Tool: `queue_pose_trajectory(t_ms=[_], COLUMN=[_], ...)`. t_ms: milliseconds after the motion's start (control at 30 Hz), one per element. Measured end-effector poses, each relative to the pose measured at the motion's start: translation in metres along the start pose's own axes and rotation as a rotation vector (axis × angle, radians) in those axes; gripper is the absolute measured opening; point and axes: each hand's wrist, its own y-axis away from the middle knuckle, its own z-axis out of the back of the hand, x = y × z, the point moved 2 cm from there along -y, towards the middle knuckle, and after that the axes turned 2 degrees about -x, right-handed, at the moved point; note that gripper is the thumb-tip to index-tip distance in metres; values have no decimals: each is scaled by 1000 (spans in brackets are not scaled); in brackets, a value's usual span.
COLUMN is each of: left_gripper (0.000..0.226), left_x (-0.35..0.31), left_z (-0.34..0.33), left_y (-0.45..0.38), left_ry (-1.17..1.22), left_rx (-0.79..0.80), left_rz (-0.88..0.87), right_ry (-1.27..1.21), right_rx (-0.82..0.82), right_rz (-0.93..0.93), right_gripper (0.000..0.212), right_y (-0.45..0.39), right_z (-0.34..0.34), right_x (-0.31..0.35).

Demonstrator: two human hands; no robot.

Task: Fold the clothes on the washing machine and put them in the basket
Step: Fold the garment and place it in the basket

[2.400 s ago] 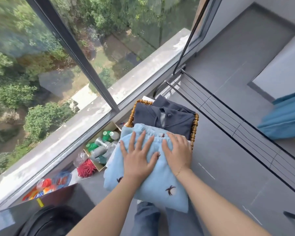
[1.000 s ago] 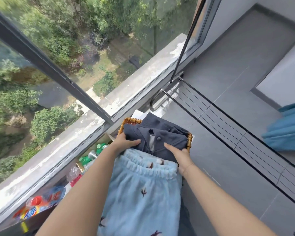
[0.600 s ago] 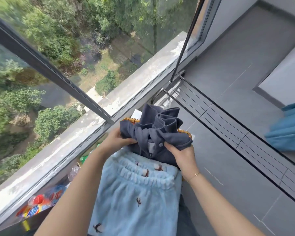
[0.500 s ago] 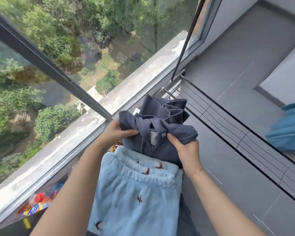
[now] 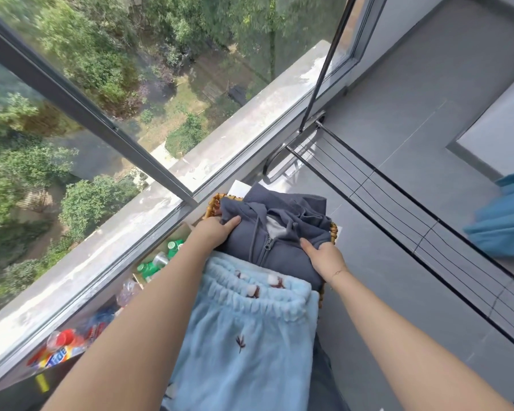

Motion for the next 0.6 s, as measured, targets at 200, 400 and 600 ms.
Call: queue_pose_trajectory(t_ms=[200,400,600], left_gripper=[69,87,73], left_x=[-22,-66,-58], left_z=[29,32,11], left_y=[20,21,13], left_ry=[-76,-434,-549], left_rx=[-442,-53,53], left_rz=[-162,-721,-584], right_ry=[494,396,379], right_rx=[-388,-112,-22], right_rz=[216,603,657], right_gripper=[45,66,37], right_y=[17,-6,5], right_z=[51,51,26], right_x=[37,64,25])
